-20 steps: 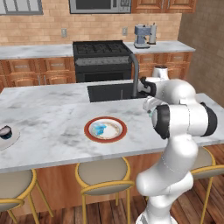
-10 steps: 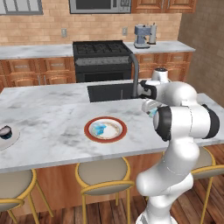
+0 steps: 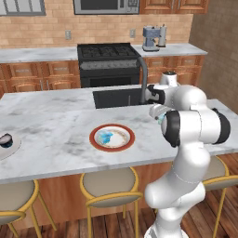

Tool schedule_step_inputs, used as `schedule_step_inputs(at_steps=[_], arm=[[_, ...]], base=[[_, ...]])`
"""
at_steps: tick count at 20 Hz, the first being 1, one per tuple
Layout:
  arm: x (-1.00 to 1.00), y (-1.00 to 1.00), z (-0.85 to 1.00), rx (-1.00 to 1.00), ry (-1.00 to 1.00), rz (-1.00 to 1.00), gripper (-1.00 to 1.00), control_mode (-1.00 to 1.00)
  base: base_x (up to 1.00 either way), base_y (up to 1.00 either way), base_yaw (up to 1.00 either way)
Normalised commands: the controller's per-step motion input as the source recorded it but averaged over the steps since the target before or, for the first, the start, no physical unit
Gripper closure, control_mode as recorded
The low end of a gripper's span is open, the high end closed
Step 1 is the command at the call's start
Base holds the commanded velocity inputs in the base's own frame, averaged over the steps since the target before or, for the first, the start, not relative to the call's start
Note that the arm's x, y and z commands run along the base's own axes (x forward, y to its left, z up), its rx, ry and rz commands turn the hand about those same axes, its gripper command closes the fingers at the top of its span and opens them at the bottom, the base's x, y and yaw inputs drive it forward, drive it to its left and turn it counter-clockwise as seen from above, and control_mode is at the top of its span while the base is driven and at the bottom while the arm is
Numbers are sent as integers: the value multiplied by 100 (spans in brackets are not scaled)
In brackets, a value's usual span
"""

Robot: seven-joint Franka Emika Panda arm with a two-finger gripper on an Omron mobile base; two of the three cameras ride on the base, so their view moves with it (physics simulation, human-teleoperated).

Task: Place two yogurt containers on each plate.

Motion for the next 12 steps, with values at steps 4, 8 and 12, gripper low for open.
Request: schedule_step_inputs(at_steps=[4,8,12], arm=[[-1,-4,-5,0,0,0,-100,-100],[0,-8,-15,0,0,0,-100,-100],[0,0,-14,0,0,0,-100,-100]], base=[[0,0,0],[0,0,0],[0,0,0]])
